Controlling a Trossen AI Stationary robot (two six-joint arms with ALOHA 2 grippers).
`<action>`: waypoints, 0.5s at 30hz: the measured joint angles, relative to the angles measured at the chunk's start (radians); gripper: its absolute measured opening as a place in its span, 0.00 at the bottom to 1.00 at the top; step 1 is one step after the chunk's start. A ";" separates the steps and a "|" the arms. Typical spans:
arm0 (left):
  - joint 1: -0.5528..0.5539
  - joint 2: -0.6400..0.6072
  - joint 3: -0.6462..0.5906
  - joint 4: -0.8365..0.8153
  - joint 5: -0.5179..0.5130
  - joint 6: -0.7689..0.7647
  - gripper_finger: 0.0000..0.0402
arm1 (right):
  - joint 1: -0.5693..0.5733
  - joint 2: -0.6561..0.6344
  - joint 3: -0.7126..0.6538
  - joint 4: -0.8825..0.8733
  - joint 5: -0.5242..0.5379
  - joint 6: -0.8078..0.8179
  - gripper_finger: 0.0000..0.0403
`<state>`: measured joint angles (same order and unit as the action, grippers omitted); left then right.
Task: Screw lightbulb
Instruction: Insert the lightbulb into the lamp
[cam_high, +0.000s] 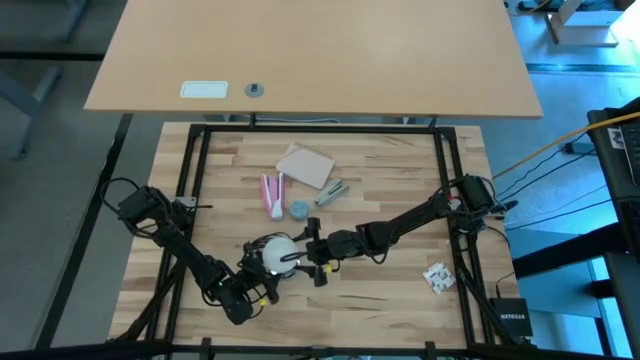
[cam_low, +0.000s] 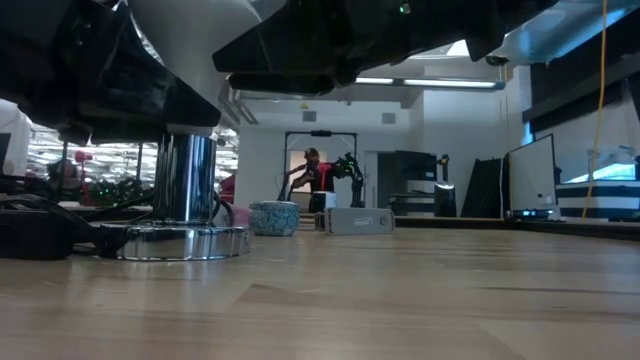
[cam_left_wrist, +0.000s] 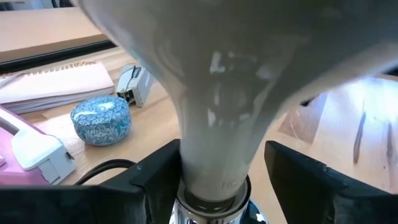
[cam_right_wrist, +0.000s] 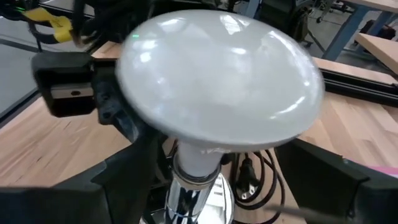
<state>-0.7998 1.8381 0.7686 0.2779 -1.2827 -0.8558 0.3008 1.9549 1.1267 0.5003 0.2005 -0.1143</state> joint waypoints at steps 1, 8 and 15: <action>0.000 0.000 0.002 0.000 -0.001 0.000 0.55 | 0.000 0.000 0.000 0.000 0.000 0.000 0.81; 0.000 -0.001 0.002 0.001 -0.008 -0.004 0.55 | 0.000 0.000 0.000 -0.002 0.000 0.000 0.81; -0.001 -0.002 0.003 -0.006 -0.032 -0.002 0.55 | 0.000 0.000 0.000 -0.002 0.000 0.000 0.81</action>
<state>-0.8007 1.8365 0.7715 0.2714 -1.3150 -0.8578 0.3008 1.9549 1.1267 0.4988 0.2005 -0.1140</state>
